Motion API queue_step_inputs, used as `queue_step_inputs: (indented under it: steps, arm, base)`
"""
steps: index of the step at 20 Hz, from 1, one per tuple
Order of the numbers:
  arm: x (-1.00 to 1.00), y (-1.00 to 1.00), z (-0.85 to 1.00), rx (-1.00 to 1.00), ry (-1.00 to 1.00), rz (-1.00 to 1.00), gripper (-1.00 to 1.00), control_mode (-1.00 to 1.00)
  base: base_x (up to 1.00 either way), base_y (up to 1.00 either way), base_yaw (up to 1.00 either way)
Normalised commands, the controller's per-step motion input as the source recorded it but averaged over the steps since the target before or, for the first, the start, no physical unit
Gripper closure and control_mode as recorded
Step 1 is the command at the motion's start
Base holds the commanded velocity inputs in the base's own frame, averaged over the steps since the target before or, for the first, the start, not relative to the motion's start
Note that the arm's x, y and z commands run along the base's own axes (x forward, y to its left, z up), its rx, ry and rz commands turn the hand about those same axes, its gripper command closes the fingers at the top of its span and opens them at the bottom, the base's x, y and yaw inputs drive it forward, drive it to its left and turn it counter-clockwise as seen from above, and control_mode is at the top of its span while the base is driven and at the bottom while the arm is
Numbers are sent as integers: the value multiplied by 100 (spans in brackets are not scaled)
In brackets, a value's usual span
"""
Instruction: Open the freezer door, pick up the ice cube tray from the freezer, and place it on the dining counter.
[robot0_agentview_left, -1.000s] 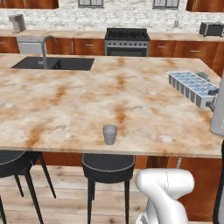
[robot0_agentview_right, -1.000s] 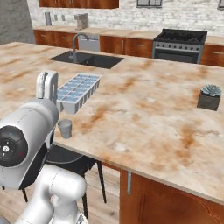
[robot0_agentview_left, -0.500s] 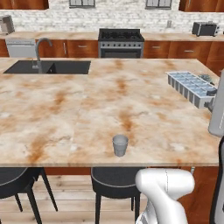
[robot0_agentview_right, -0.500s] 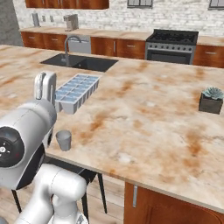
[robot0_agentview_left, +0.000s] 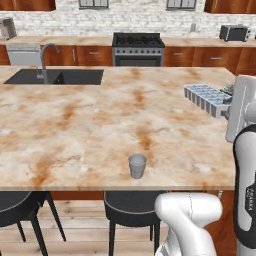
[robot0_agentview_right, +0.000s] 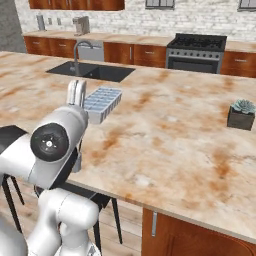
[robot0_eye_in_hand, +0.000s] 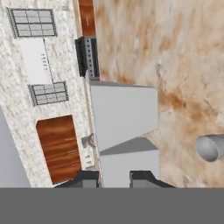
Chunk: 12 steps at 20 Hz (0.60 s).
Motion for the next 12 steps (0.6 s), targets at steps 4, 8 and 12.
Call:
queue_step_inputs:
  steps: [4, 8, 12]
  arm:
    - [98, -8, -74, 0, 7, 9, 100, -100]
    - [99, -15, -62, 0, 10, 13, 100, -100]
    - [92, -22, -64, 0, 11, 14, 100, -100]
  base:
    - [0, 0, 0]
    - [0, 0, 0]
    - [0, 0, 0]
